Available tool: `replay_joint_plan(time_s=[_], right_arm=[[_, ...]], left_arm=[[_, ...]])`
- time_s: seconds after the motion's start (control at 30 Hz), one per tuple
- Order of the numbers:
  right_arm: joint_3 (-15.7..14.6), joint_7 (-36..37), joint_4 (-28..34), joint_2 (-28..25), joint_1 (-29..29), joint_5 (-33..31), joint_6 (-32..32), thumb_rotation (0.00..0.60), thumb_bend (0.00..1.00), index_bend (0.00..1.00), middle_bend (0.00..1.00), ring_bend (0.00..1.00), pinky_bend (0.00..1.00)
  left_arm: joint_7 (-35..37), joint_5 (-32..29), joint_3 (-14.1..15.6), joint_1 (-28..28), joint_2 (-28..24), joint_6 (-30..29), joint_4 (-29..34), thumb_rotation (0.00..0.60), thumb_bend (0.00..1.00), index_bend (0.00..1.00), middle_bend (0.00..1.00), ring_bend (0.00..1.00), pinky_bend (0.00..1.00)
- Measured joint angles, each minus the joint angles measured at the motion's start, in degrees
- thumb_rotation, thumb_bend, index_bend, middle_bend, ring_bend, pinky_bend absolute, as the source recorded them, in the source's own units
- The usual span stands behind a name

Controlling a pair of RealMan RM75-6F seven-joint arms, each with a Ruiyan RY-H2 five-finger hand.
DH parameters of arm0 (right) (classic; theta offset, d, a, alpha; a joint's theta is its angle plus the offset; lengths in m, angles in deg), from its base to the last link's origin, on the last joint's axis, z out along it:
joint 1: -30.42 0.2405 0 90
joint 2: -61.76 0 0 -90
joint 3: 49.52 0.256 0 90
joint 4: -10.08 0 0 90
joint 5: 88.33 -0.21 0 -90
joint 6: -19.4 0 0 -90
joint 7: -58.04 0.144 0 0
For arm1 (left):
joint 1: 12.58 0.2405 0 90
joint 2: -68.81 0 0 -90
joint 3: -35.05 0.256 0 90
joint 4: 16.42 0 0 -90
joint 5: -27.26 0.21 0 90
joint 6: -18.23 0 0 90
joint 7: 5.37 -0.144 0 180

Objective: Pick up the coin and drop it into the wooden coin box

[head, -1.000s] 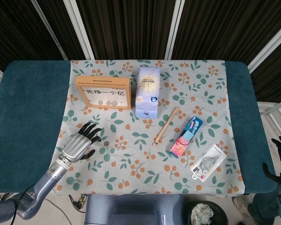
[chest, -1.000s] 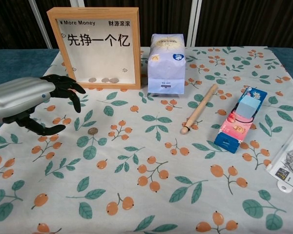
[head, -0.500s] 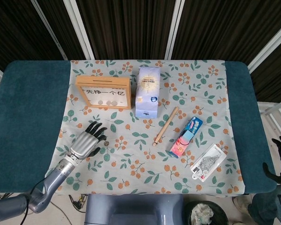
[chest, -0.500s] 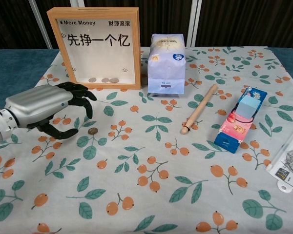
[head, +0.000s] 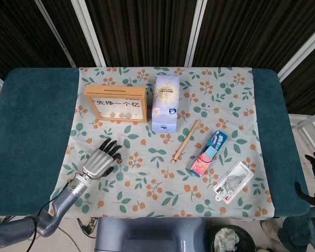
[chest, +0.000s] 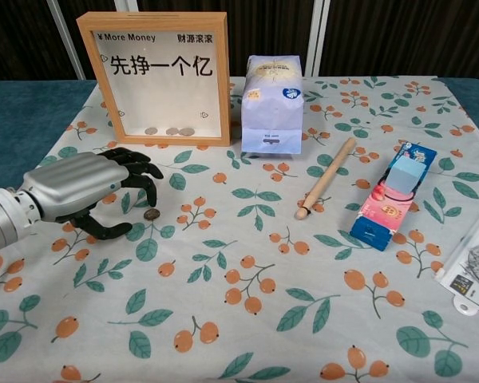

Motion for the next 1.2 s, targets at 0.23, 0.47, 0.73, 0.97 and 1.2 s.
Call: replay_joint_plan(time_s=[0.23, 0.47, 0.73, 0.97, 1.2], right_arm=[[-0.1, 0.1, 0.1, -0.2, 0.0, 0.1, 0.3, 0.600, 0.44, 0.15, 0.07, 0.01, 0.00], [-0.1, 0.1, 0.2, -0.3, 0.1, -0.1, 0.3, 0.600, 0.44, 0.15, 0.07, 0.01, 0.00], [-0.1, 0.0, 0.2, -0.3, 0.1, 0.0, 0.4, 0.600, 0.44, 0.15, 0.07, 0.01, 0.00], [-0.1, 0.1, 0.2, -0.3, 0.1, 0.0, 0.3, 0.600, 0.44, 0.15, 0.07, 0.01, 0.00], [-0.1, 0.1, 0.3, -0.3, 0.1, -0.2, 0.4, 0.600, 0.44, 0.15, 0.07, 0.01, 0.00]], left_arm=[[0.4, 0.1, -0.1, 0.0, 0.4, 0.7, -0.9, 0.600, 0.36, 0.36, 0.13, 0.00, 0.00], [0.5, 0.3, -0.4, -0.2, 1.1, 1.2, -1.8, 0.600, 0.36, 0.36, 0.13, 0.00, 0.00], [0.4, 0.4, -0.6, -0.3, 1.3, 1.5, -1.8, 0.600, 0.36, 0.36, 0.13, 0.00, 0.00], [0.1, 0.5, -0.7, -0.4, 1.3, 1.7, -1.8, 0.600, 0.36, 0.36, 0.13, 0.00, 0.00], [0.1, 0.6, -0.8, -0.5, 1.5, 2.1, -2.0, 0.600, 0.36, 0.36, 0.13, 0.00, 0.00]])
